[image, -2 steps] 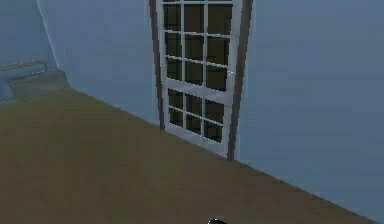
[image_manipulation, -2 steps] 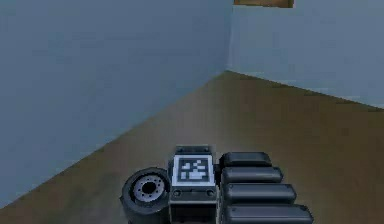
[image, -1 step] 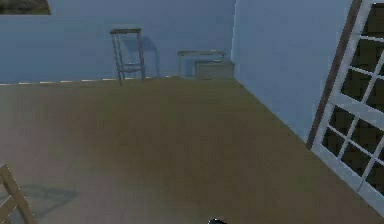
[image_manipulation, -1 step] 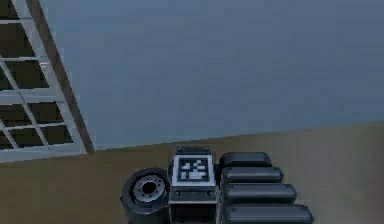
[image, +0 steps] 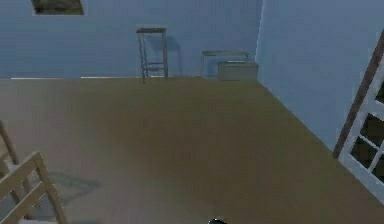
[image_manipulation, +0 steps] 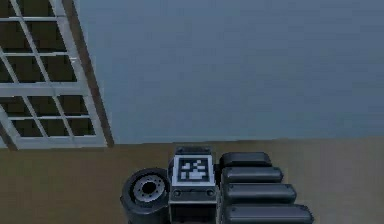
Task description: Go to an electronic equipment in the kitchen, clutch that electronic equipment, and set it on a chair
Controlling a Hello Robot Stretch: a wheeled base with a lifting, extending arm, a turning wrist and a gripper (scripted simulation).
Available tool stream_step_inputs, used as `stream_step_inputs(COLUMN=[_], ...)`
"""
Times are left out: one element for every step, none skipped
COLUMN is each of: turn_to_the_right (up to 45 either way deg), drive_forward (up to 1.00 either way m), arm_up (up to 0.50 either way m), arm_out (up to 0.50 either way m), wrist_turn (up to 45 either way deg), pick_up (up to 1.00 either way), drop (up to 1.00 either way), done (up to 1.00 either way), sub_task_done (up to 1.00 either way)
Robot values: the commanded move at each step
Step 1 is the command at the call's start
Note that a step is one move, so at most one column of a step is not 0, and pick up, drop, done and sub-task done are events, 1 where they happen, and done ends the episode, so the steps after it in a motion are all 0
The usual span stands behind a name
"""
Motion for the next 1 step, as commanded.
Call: stream_step_inputs(turn_to_the_right=[0.0], drive_forward=[0.45], arm_up=[0.00], arm_out=[0.00], wrist_turn=[0.0], pick_up=[0.00], drop=[0.00], done=[0.00], sub_task_done=[0.00])
